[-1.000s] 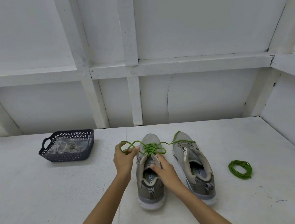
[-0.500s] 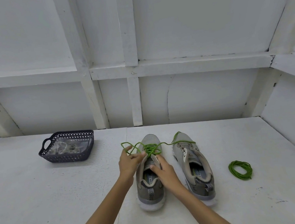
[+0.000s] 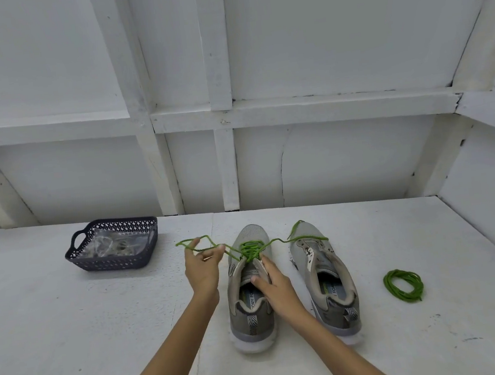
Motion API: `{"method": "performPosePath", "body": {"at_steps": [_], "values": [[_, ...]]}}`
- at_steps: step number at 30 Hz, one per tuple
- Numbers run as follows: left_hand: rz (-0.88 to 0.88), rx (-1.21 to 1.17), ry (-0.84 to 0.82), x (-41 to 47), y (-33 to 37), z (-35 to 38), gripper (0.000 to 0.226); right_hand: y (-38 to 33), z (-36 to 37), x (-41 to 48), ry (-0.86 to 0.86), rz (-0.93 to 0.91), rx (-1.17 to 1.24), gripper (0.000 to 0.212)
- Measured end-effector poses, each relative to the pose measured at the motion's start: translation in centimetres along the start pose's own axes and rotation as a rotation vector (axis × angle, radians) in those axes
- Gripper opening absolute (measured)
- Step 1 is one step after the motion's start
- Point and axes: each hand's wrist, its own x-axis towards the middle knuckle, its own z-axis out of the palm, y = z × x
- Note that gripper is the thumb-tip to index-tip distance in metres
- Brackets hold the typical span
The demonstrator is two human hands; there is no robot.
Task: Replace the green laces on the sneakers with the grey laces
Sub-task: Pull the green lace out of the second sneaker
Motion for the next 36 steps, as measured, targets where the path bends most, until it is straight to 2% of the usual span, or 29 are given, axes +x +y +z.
{"method": "performPosePath", "body": {"at_steps": [2, 4, 6, 11, 16, 18, 21, 24, 26, 28, 31, 34, 36], "values": [[-0.009, -0.028, -0.029, 0.2, -0.1, 0.0, 0.060, 0.0, 0.0, 0.0, 0.007, -0.002, 0.011, 0.060], [-0.053, 0.031, -0.174, 0.0, -0.4, 0.1, 0.074, 0.1, 0.1, 0.0, 0.011, -0.004, 0.018, 0.060], [-0.059, 0.095, -0.251, -0.2, -0.9, 0.3, 0.076, 0.2, 0.1, 0.0, 0.006, 0.002, 0.016, 0.060], [0.042, 0.025, 0.008, -0.1, 0.0, 0.4, 0.055, 0.2, 0.1, 0.1, 0.000, -0.004, 0.017, 0.061], [-0.058, 0.153, -0.259, -0.2, -0.4, 0.6, 0.078, 0.4, 0.1, 0.1, 0.006, 0.000, 0.014, 0.061], [-0.010, 0.164, -0.200, -0.1, -0.4, 0.6, 0.066, 0.3, 0.1, 0.1, 0.002, 0.000, 0.012, 0.061], [0.025, -0.041, 0.018, 0.7, 0.9, -0.1, 0.045, 0.5, 0.0, 0.2, -0.004, 0.001, 0.001, 0.061], [-0.024, -0.104, 0.003, 1.5, 1.7, -1.2, 0.052, 0.5, -0.1, 0.3, -0.013, -0.003, 0.018, 0.059], [-0.127, -0.074, -0.088, 1.8, 1.4, -1.9, 0.068, 0.1, -0.3, 0.5, 0.002, 0.013, 0.084, 0.052], [-0.248, 0.021, -0.218, 1.7, 0.5, -2.2, 0.083, -0.5, -0.9, 1.0, 0.068, 0.043, 0.150, 0.035], [-0.363, 0.092, -0.366, 0.2, -0.6, -1.7, 0.078, -0.7, -2.5, 2.7, 0.136, -0.014, -0.013, 0.021], [-0.316, 0.068, -0.372, -0.9, -1.6, -0.4, 0.077, -1.6, -3.6, 3.9, 0.079, -0.026, -0.186, 0.011], [-0.181, 0.146, -0.343, -2.2, -1.5, 0.3, 0.056, -2.5, -3.9, 4.4, 0.056, -0.035, -0.272, 0.009]]}}
